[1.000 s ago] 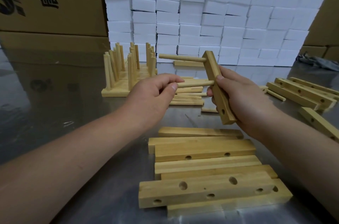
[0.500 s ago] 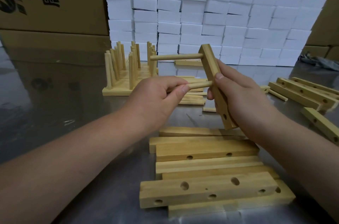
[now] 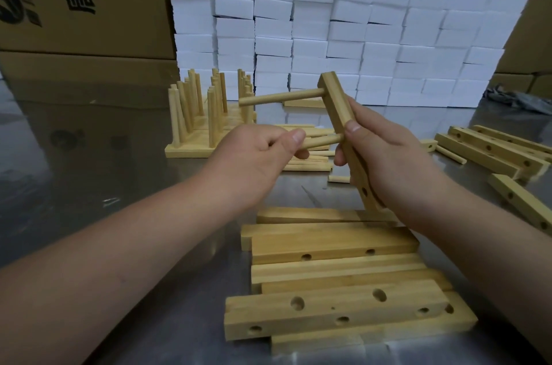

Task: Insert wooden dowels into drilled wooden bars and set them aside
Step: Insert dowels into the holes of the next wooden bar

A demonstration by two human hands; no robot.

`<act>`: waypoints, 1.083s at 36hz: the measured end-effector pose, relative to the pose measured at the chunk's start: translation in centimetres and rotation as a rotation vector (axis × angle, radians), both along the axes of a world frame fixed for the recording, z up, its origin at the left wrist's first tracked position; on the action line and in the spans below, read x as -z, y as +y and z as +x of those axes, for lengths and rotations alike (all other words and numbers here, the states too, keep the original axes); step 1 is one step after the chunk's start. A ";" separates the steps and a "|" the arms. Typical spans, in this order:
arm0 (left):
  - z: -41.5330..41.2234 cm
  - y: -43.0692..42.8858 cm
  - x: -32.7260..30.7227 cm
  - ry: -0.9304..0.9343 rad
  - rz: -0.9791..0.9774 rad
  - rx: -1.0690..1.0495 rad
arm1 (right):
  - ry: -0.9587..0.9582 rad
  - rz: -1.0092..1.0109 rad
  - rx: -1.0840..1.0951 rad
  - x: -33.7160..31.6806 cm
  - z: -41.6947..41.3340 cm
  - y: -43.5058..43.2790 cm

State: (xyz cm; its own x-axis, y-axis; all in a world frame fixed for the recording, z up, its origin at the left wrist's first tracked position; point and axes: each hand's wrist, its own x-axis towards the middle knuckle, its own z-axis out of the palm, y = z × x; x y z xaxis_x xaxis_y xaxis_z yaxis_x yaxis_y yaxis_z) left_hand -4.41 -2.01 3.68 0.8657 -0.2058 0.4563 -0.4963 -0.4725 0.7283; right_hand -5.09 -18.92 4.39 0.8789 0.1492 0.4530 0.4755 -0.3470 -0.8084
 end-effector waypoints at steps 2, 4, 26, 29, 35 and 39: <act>0.2 0.1 0.0 0.041 -0.088 0.033 | 0.006 -0.002 0.021 0.1 0.3 0.1; 0.7 0.3 0.0 0.110 -0.197 0.022 | 0.038 0.025 0.075 0.4 0.7 0.1; 2.0 1.6 2.4 0.340 0.118 0.183 | 0.466 0.308 0.411 1.2 5.7 -2.7; 2.2 1.6 2.4 0.328 0.127 0.298 | 0.459 0.276 0.303 2.1 5.5 -2.5; 3.0 1.5 2.6 0.336 0.284 0.342 | 0.450 0.181 0.119 2.6 5.7 -2.3; 3.4 1.2 2.9 0.365 0.325 0.337 | 0.457 0.158 -0.022 2.7 5.7 -2.3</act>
